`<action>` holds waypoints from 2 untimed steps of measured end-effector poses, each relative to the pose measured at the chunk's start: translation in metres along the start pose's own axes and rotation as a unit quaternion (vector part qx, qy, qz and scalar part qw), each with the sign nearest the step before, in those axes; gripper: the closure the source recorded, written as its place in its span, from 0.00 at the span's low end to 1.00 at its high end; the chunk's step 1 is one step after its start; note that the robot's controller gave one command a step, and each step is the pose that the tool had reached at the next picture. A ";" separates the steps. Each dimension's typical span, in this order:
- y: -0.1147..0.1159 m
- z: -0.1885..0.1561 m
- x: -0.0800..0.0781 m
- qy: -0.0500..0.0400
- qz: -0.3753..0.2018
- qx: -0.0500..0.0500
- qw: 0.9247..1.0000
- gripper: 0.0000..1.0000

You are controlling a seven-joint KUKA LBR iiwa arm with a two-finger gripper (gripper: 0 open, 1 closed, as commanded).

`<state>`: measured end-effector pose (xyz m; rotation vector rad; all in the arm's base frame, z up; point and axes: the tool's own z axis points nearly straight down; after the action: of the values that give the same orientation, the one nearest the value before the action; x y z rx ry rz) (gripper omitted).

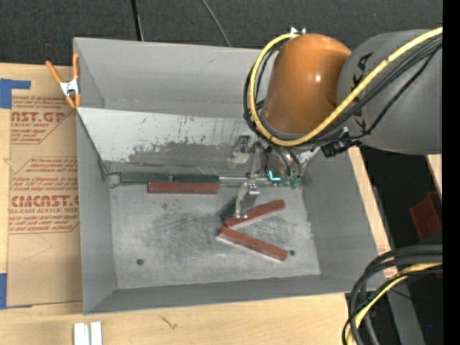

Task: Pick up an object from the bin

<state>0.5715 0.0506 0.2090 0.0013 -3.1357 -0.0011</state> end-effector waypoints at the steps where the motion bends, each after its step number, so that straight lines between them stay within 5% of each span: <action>1: 0.000 -0.004 -0.002 -0.004 0.000 0.000 1.000 0.00; 2: -0.024 0.046 0.012 -0.007 -0.021 0.000 1.000 0.00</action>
Offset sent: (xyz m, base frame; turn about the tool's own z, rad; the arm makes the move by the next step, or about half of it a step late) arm -0.0324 -0.0578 -0.1166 -0.0880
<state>0.5596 0.0267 0.1627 0.0660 -3.1488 -0.0011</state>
